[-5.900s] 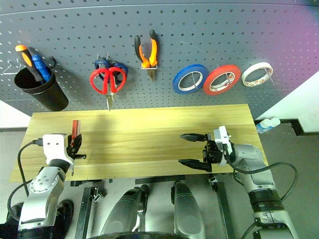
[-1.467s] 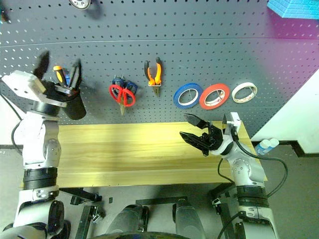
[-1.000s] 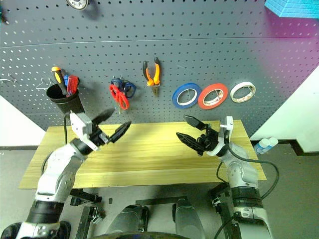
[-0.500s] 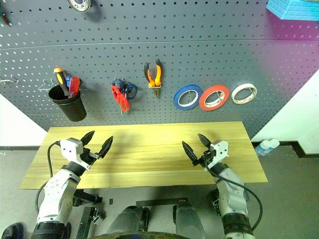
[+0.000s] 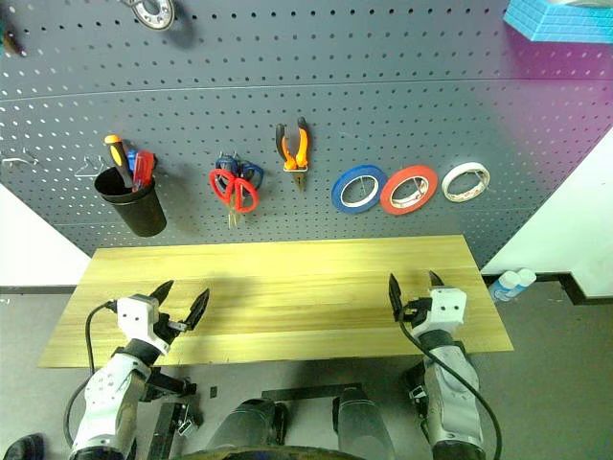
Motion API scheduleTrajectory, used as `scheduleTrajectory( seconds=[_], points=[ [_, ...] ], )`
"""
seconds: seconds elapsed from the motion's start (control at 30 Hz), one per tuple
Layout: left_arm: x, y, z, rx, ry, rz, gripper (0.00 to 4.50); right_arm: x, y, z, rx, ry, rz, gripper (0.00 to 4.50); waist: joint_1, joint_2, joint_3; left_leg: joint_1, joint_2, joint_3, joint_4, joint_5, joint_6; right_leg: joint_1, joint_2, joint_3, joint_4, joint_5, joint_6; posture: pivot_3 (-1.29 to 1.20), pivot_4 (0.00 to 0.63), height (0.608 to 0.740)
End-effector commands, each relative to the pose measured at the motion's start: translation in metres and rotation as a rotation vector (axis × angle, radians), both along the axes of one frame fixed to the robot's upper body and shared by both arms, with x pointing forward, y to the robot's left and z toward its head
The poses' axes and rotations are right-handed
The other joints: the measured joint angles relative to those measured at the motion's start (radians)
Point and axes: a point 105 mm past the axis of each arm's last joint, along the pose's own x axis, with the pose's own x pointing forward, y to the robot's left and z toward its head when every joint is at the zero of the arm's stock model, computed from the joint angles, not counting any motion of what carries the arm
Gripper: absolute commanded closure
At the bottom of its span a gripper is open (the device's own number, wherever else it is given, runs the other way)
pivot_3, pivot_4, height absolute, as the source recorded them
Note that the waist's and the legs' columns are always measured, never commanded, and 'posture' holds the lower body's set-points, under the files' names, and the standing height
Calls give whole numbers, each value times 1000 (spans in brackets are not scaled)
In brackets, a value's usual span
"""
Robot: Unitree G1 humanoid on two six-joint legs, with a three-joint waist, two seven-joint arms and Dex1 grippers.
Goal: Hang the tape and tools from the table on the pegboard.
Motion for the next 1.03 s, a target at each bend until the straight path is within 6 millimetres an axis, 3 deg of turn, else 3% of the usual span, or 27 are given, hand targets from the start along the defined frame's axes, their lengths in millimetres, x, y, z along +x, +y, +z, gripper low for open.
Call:
scheduleTrajectory(
  seconds=[0.03,0.33,0.47,0.6,0.67,0.73,0.77,0.87,1.03],
  points=[
    [-4,5,0,9,-19,17,33,2,-2,11,-12,-39,-22,0,0,1,-2,0,0,0,0,0,0,0,0,0,0,0,0,-69,69,740],
    [-6,14,-2,28,-32,38,33,3,0,23,5,-114,-15,0,0,3,-15,3,0,0,0,0,0,3,0,0,0,0,0,-63,59,740],
    [1,13,-1,29,-43,27,33,9,4,17,11,-81,-6,0,0,3,-15,13,0,0,-1,0,1,13,0,0,-2,-5,2,-65,59,740],
    [4,12,-1,25,-51,24,33,10,7,15,17,-77,5,0,1,2,-17,14,0,0,-1,0,1,14,0,0,-2,-5,2,-66,60,738],
    [5,11,-1,26,-54,14,33,9,8,14,6,-74,12,0,6,-2,-21,15,12,20,0,-3,5,4,10,15,-2,-3,4,-66,60,738],
    [5,10,-2,26,-51,10,33,8,3,13,2,-62,-17,0,1,-8,-23,15,32,61,1,-11,14,-6,29,45,-1,2,1,-71,64,738],
    [4,10,-1,25,-54,12,33,8,3,13,7,-62,-16,0,-5,-10,-24,10,34,64,1,-14,17,-4,32,51,-2,5,4,-72,64,738],
    [4,10,-1,28,-56,12,33,6,2,12,9,-64,-14,0,-31,-12,-26,18,34,62,1,-15,15,0,31,51,-3,4,4,-74,67,738],
    [5,9,0,25,-59,8,33,6,6,11,0,-66,-4,0,-30,-12,-26,19,34,60,2,-15,15,0,31,51,-3,4,4,-77,63,738]
  ],
)
